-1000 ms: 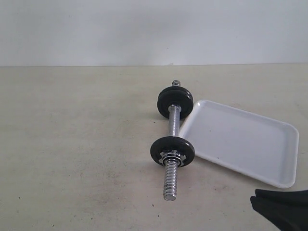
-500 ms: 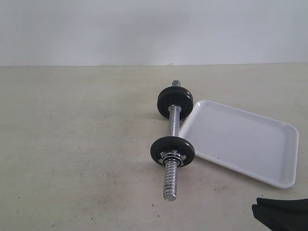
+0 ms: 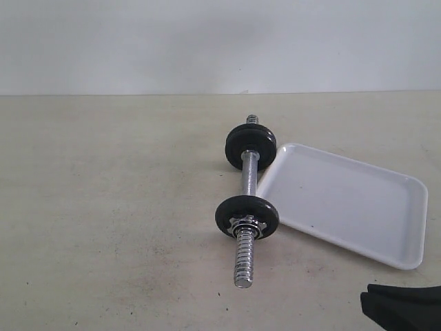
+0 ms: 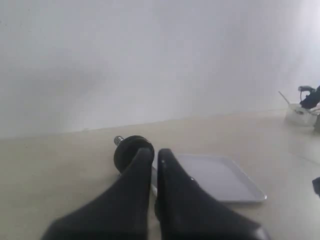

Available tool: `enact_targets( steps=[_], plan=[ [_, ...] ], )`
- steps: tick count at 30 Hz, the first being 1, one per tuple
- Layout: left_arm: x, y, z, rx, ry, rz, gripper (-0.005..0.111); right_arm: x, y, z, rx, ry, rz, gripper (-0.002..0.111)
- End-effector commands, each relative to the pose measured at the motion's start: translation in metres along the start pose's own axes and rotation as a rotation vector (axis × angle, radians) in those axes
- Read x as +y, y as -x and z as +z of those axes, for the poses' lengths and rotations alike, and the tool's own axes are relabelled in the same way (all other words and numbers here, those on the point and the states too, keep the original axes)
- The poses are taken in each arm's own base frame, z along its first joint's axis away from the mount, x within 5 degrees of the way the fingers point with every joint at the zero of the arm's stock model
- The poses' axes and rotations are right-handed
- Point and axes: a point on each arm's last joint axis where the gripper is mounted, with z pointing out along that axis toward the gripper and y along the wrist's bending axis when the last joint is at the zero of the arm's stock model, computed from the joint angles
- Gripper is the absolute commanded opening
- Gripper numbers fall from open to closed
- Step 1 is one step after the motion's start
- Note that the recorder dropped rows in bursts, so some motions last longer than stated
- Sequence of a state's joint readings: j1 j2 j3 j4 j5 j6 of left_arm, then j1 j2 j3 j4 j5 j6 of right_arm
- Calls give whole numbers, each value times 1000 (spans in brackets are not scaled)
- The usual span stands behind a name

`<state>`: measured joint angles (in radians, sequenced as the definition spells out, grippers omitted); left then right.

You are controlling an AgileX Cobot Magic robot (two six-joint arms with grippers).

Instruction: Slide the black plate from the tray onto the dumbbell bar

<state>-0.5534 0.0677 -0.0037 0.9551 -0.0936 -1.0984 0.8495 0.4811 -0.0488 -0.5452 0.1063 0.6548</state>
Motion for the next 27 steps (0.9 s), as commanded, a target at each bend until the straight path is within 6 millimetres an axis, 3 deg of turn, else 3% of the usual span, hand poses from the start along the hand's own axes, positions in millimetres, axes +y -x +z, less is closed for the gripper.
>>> enact_targets(
  steps=[1,7,12,16,22,27],
  plan=[
    [-2,-1,-1,-4,-25,93,4,0,0,0,-4,1,3,4],
    [-2,-1,-1,-4,-25,93,4,-3,3,-5,-63,-27,21,4],
    [-2,-1,-1,-4,-25,93,4,-16,8,-16,-167,-161,77,4],
    [-2,-1,-1,-4,-25,93,4,-27,10,-29,-260,-322,114,4],
    [-2,-1,-1,-4,-25,93,4,-47,-6,-53,-213,-706,160,4],
    [-2,-1,-1,-4,-25,93,4,-48,-9,-65,-233,-858,97,4]
  ],
)
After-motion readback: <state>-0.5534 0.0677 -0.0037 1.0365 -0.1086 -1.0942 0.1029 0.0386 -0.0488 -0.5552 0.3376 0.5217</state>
